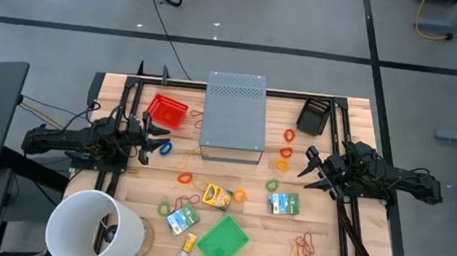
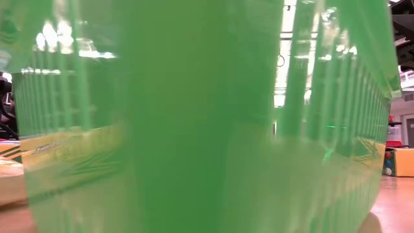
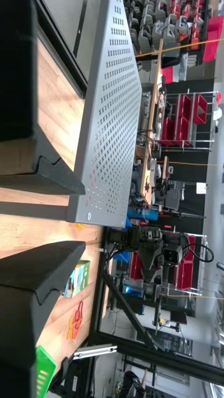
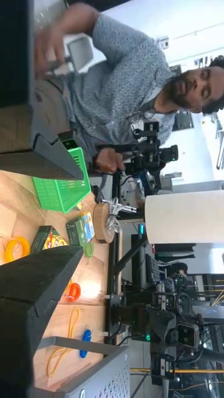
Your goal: Pick & Place Office Desk Supplies
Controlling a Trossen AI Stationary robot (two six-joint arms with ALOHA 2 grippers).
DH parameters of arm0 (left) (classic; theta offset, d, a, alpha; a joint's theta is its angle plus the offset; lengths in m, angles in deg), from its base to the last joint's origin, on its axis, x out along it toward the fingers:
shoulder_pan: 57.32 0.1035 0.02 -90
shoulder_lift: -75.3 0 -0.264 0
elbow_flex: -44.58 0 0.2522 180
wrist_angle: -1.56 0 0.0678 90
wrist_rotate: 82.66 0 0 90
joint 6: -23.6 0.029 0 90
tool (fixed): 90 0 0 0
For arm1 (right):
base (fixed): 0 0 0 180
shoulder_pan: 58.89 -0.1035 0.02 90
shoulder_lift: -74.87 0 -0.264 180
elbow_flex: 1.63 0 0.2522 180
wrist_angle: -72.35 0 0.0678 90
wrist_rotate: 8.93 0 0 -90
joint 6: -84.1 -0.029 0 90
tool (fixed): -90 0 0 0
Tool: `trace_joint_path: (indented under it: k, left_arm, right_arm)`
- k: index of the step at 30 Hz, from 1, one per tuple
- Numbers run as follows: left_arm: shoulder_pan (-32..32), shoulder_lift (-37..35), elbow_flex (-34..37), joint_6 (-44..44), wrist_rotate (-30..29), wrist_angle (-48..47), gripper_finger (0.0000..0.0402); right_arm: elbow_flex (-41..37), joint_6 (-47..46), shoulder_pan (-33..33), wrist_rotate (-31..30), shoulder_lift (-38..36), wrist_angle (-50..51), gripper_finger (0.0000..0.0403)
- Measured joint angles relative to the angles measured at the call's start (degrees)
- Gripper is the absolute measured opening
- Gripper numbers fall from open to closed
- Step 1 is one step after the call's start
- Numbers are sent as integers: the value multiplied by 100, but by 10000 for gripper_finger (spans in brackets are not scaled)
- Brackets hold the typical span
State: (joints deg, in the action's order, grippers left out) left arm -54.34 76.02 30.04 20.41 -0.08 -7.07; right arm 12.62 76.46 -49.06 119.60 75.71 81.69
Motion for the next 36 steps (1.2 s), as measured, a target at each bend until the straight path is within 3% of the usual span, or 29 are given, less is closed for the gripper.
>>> trace_joint_path:
  k: [11,21,28,36]
  left_arm:
    - [0,1,-2,10,-1,374,135]
    - [0,2,-2,96,-15,1110,135]
    - [0,2,-2,997,-912,1126,135]
    - [2,45,0,879,-1228,832,135]
  right_arm:
    - [0,4,0,0,0,0,190]
    - [0,1779,0,-3,2,-7,190]
    - [-2,893,0,-81,2,-88,190]
    - [-2,166,0,-1191,156,94,190]
